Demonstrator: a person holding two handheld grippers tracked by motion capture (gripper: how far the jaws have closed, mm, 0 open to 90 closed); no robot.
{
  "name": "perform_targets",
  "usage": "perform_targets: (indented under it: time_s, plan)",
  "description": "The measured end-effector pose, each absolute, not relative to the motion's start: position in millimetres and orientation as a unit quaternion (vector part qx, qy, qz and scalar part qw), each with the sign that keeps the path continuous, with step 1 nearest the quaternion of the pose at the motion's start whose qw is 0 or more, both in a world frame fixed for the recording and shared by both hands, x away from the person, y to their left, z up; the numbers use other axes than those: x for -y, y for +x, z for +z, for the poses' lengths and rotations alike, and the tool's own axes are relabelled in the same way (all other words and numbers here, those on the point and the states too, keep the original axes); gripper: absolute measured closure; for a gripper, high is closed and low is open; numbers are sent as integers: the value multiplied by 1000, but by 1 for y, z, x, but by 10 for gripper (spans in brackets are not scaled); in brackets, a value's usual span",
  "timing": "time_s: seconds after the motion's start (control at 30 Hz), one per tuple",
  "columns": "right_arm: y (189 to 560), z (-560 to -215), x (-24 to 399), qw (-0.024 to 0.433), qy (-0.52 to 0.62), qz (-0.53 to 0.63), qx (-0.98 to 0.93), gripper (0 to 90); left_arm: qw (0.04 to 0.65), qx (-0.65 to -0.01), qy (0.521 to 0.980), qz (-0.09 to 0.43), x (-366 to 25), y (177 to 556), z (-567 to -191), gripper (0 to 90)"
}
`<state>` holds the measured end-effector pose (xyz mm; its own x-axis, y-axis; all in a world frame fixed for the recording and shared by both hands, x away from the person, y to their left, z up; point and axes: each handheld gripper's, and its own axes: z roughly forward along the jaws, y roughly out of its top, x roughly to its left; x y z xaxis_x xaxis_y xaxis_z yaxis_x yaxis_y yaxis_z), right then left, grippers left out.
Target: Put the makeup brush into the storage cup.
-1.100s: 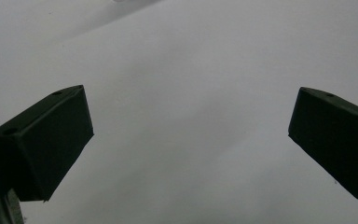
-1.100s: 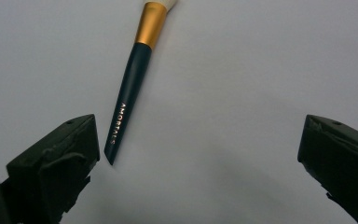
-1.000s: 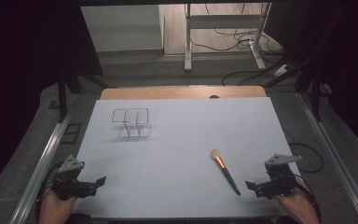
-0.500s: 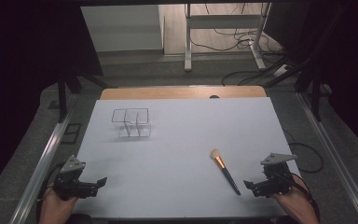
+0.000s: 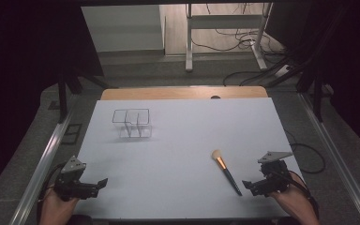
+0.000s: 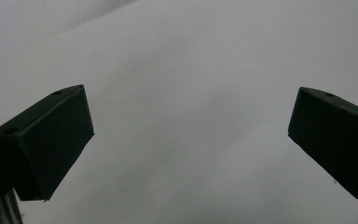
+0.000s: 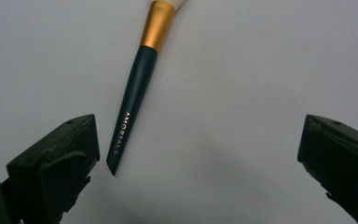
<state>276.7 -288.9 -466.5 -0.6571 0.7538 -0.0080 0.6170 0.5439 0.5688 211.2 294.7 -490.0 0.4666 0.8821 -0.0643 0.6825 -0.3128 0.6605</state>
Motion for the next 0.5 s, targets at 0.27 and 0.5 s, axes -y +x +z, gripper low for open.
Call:
perform_targets:
  time_s: [0.27, 0.5]
  plan:
    - [279, -466, 286, 110, 400, 254, -874, 0, 316, -492, 796, 156, -294, 212, -490, 2]
    - [283, -463, 280, 99, 416, 242, -871, 0, 313, -492, 798, 152, -293, 212, -491, 3]
